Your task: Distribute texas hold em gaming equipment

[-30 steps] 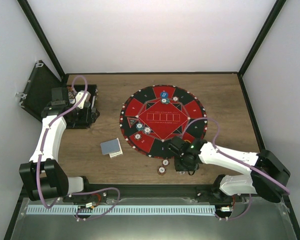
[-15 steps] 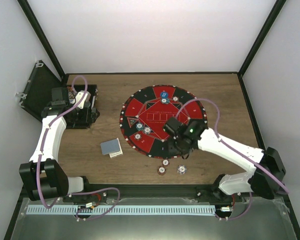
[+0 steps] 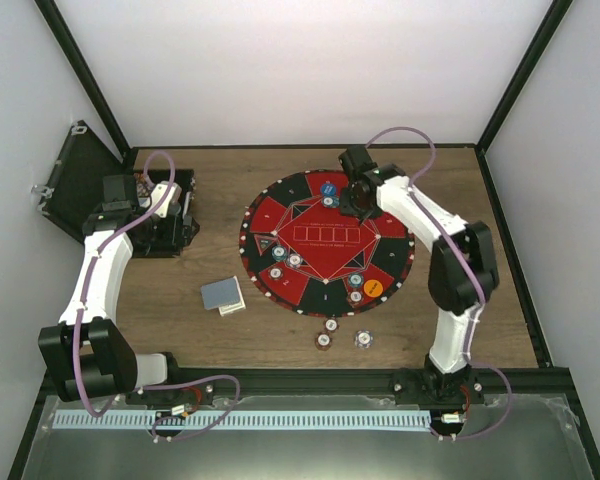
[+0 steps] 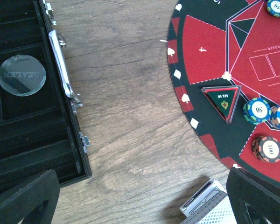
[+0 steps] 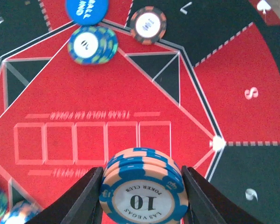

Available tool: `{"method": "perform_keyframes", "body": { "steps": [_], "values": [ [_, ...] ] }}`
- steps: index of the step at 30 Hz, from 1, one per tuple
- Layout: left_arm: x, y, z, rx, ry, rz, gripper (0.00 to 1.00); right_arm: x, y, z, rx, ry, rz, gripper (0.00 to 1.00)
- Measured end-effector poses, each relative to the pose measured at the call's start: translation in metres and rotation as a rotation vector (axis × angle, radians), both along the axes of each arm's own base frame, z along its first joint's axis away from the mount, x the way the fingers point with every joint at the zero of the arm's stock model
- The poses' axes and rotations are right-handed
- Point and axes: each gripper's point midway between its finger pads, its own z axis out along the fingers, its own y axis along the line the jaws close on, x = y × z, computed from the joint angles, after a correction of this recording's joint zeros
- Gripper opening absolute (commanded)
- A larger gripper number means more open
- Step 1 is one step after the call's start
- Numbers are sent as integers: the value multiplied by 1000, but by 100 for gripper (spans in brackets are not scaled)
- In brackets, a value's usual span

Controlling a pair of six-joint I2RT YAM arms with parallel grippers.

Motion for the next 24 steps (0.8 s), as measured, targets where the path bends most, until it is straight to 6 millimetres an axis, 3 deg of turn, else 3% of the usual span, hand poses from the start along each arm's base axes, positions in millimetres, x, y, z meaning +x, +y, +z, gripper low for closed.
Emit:
{"method": "perform_keyframes", "body": {
  "steps": [3, 6, 14, 19, 24],
  "values": [
    [0, 0, 0, 0, 0, 1, 100, 29, -3, -24, -25, 22, -5, 27],
    [0, 0, 0, 0, 0, 0, 100, 46, -1, -50, -49, 56, 8, 27],
    [0, 0, -1, 1, 4, 0, 100, 69, 1, -98, -65, 119, 24, 27],
    [0, 1, -1, 3, 4, 0, 100, 83, -7, -115, -61, 138, 6, 27],
    [0, 1, -2, 6, 5, 0, 100, 100, -8, -112, -52, 111, 3, 27]
  ]
}}
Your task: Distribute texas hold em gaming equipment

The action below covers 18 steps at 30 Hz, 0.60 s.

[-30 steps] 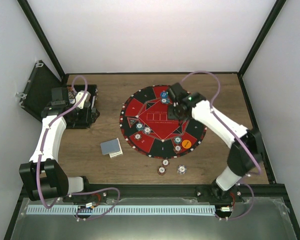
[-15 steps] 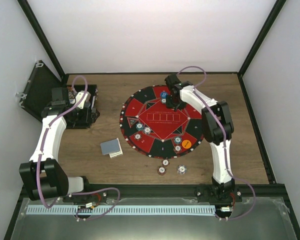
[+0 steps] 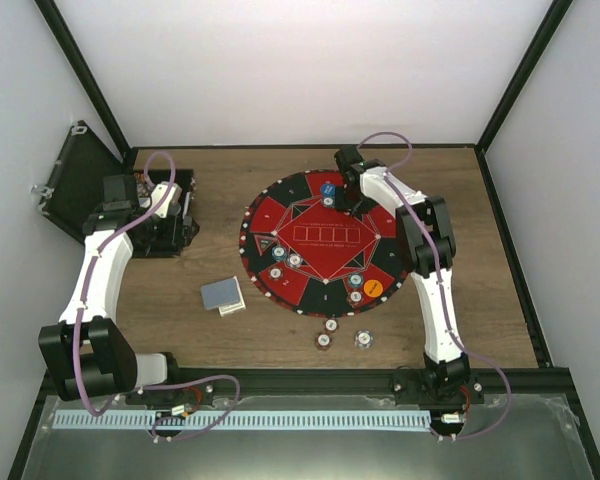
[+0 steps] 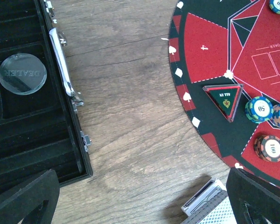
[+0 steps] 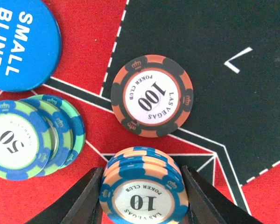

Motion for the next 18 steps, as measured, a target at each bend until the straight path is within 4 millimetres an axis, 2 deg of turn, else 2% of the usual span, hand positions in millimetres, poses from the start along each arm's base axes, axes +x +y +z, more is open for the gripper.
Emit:
{"method": "perform_keyframes", "body": {
  "steps": [5, 9, 13, 18],
  "values": [
    [0, 1, -1, 3, 2, 2, 100, 5, 1, 0, 0, -4, 3, 29],
    [-1, 1, -1, 3, 6, 2, 100, 6, 2, -2, 0, -4, 4, 44],
    [-1, 1, -2, 4, 9, 3, 100, 6, 1, -2, -2, -3, 7, 63],
    [-1, 1, -2, 5, 9, 3, 100, 5, 1, 0, -6, -2, 13, 67]
  ]
}}
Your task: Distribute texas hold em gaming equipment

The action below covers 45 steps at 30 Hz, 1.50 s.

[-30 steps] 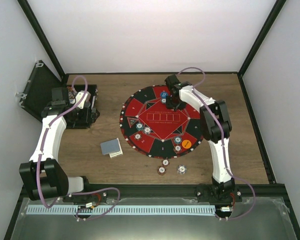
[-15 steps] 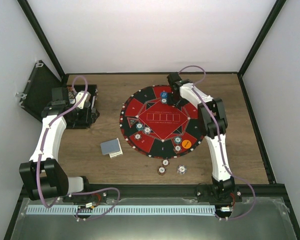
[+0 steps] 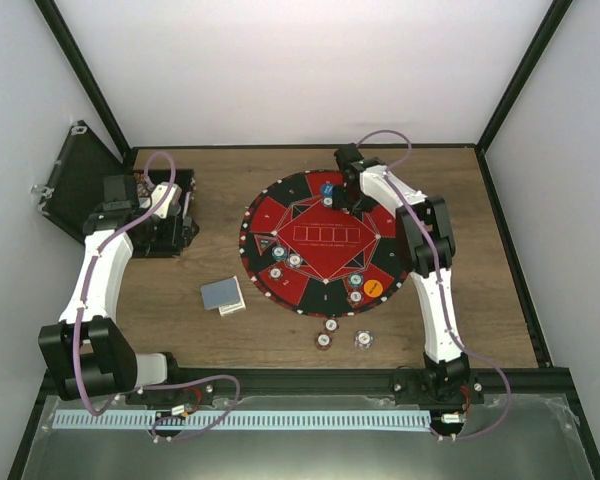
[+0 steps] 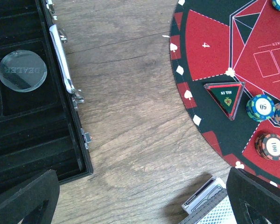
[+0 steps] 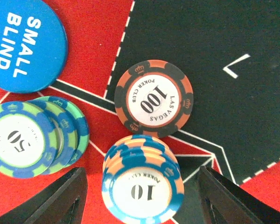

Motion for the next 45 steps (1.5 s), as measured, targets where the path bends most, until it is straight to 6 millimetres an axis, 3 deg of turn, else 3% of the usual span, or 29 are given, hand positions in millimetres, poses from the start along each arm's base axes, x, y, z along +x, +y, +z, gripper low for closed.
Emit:
{"method": "perform_keyframes", "body": {
  "steps": [4, 8, 13, 19, 23, 27, 34, 45],
  "values": [
    [0, 0, 0, 0, 0, 0, 100, -5, -2, 16, 4, -12, -1, 70],
    [-1, 0, -1, 2, 6, 2, 100, -26, -2, 54, 25, -61, 3, 75],
    [-2, 1, -2, 10, 11, 3, 100, -86, 11, 95, 46, -118, 48, 81],
    [-4, 1, 1, 10, 5, 3, 100, -187, 31, 84, 52, -60, 141, 84],
    [-4, 1, 1, 10, 6, 3, 100, -240, 22, 80, 62, -27, 146, 84],
    [-5, 1, 1, 10, 7, 3, 100, -275, 13, 85, 89, -20, 133, 84],
    [-5, 2, 0, 13, 11, 6, 100, -316, 6, 74, 103, 34, 128, 85],
    [-7, 5, -2, 29, 25, 18, 100, -337, 15, 63, 93, 77, 161, 85]
  ]
}}
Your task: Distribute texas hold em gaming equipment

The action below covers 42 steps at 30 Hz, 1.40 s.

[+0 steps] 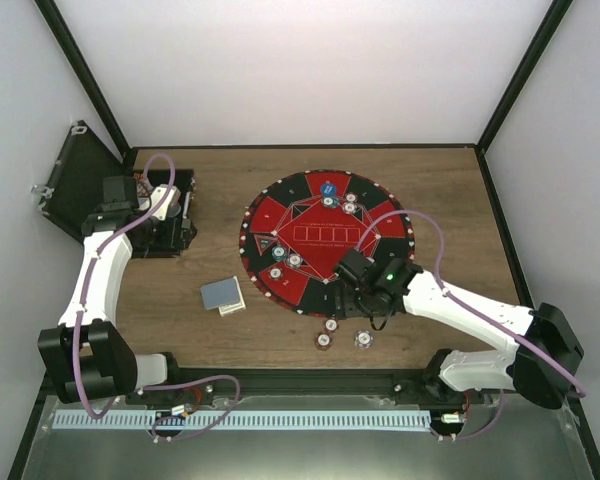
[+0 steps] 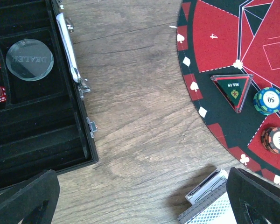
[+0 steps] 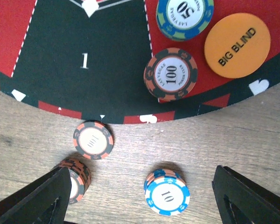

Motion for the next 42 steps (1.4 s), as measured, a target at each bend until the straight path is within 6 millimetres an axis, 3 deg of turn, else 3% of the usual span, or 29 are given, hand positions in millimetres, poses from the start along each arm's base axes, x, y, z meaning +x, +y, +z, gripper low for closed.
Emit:
{"method": "perform_keyframes", "body": {
  "steps": [10, 27, 42],
  "values": [
    [1, 1, 4, 6, -7, 2, 100, -20, 6, -8, -15, 29, 41, 86],
    [1, 0, 9, 5, -20, -4, 100, -52, 0, -15, -60, 85, 51, 86],
    [0, -1, 9, 9, -21, -19, 100, -70, -28, -49, -141, 146, -2, 79]
  ]
}}
